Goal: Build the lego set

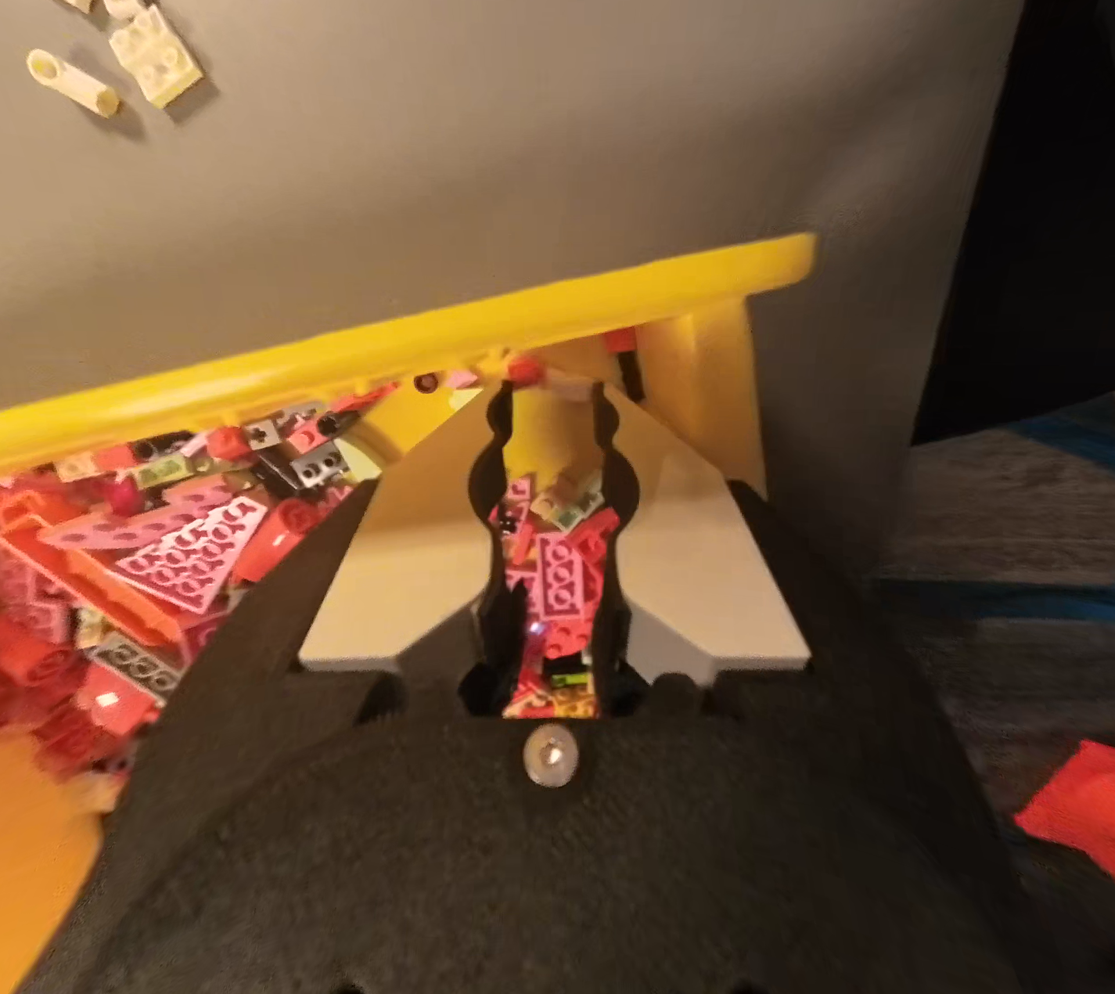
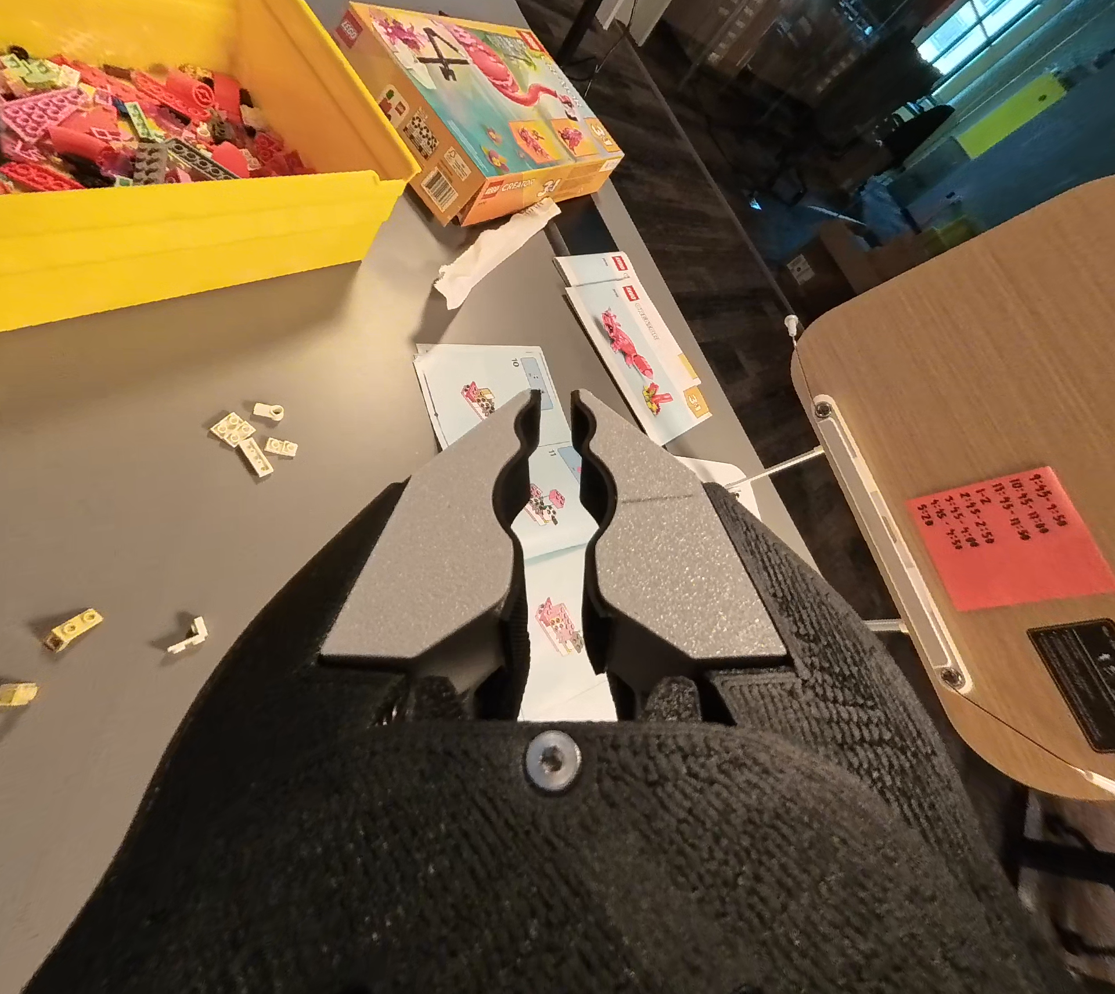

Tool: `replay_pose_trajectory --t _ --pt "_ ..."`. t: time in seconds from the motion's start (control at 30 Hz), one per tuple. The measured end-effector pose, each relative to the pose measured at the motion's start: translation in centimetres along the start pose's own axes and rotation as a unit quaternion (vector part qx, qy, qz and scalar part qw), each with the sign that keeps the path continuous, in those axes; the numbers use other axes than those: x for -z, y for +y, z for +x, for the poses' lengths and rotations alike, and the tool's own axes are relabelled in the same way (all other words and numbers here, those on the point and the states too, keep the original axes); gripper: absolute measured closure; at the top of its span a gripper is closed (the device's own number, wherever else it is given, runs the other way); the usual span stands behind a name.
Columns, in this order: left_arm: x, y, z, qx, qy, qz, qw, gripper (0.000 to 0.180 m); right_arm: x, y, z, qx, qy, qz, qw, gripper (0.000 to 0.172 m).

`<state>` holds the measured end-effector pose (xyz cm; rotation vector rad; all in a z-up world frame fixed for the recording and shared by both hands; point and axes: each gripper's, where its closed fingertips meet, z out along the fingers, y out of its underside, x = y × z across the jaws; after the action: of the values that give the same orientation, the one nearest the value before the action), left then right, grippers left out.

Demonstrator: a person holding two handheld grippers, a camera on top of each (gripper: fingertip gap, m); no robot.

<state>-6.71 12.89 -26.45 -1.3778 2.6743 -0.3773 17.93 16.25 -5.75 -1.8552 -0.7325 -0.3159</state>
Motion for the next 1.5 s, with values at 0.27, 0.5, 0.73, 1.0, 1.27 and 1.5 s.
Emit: replay_pose_trajectory --t 0.27,0.5,0.73,1.0,1.27,1.5 --pt "0.1 0.5 -0.3 -0.002 -0.023 -0.017 1.0 0.177 0.2 -0.1 0.0 -0.002 -0.001 0.005 1.0 0.164" --pt "0.3 0.9 -0.4 0.081 -0.013 0.003 0.997 0.175 0.4 -0.1 0.2 -0.006 -0.001 0.011 1.0 0.164" --pt "0.1 -0.2 -0.1 0.159 -0.005 0.04 0.986 0.158 0.5 -0.1 0.2 -0.009 -0.003 0.014 1.0 0.163" --pt "1.1 2.4 -1.3 0.122 -0.069 -0.035 0.989 0.172 0.8 -0.1 0.4 -0.015 -0.004 0.023 1.0 0.164" --pt "13.1 -4.3 -10.4 0.166 -0.267 0.164 0.935 0.173 1.5 -0.2 0.9 -0.025 0.001 0.039 0.999 0.164" --pt "4.9 -8.8 -12.6 0.147 -0.139 0.014 0.979 0.172 1.9 0.0 1.4 -0.033 0.004 0.048 0.998 0.164"
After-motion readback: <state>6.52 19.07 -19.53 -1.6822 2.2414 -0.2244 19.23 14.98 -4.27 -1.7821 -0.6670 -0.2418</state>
